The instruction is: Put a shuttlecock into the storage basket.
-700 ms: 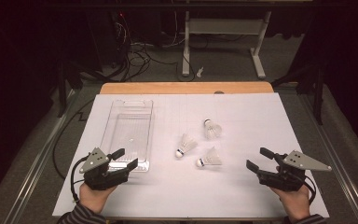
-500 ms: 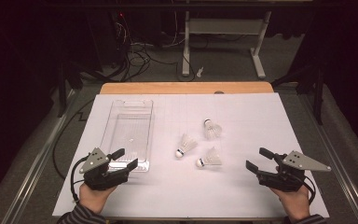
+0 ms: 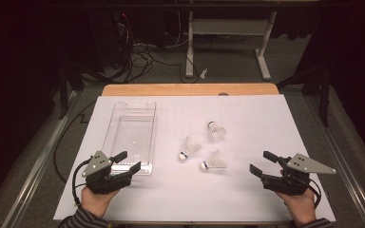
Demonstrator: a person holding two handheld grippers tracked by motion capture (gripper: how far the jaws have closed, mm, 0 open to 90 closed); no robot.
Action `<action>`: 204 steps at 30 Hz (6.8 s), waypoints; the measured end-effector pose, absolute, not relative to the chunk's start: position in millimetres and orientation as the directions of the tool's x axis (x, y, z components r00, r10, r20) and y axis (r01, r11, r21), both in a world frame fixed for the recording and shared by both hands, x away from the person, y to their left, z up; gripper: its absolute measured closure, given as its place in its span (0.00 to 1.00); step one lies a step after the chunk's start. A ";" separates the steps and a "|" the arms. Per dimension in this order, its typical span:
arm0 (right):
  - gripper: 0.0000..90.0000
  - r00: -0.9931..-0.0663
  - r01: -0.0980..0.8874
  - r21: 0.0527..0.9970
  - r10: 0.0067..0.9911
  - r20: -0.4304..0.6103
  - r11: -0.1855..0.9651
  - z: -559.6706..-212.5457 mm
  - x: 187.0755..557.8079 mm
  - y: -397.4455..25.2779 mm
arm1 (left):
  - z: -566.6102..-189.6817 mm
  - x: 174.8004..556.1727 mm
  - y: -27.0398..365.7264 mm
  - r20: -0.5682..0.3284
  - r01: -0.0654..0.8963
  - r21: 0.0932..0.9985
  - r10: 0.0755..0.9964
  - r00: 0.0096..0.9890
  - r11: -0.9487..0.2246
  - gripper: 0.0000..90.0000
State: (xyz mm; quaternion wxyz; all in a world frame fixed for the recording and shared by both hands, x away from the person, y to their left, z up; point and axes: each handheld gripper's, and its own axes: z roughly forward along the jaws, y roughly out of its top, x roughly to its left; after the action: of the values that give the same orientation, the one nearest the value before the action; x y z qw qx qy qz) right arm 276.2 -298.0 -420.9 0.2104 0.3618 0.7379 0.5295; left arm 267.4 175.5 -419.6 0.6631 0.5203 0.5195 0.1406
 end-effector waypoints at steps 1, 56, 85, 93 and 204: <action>0.30 -0.651 0.311 0.934 0.756 0.072 0.179 -420.9 276.1 -297.8 | -419.4 267.5 175.3 -0.545 0.354 0.834 0.726 0.419 0.422 0.39; 0.29 -0.670 0.324 0.926 0.738 0.080 0.193 -422.6 276.9 -295.6 | -405.4 273.9 155.7 -0.563 0.385 0.822 0.699 0.441 0.420 0.39; 0.29 -0.673 0.322 0.927 0.735 0.080 0.194 -422.5 276.6 -295.3 | -398.0 285.3 128.9 -0.549 0.389 0.833 0.681 0.485 0.394 0.39; 0.29 -0.674 0.323 0.926 0.734 0.080 0.195 -422.6 276.7 -295.2 | -395.8 288.4 123.5 -0.548 0.388 0.834 0.677 0.492 0.392 0.39; 0.29 -0.687 0.316 0.927 0.723 0.077 0.202 -422.2 276.0 -295.2 | -391.5 366.0 8.3 -0.475 0.582 0.800 0.746 0.466 0.146 0.44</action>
State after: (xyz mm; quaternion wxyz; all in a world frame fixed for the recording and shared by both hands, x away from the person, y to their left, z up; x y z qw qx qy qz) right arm 276.0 -295.2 -422.2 0.1922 0.3457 0.7511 0.5285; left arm 366.0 8.3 -391.5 0.5581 0.6494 0.5112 0.0737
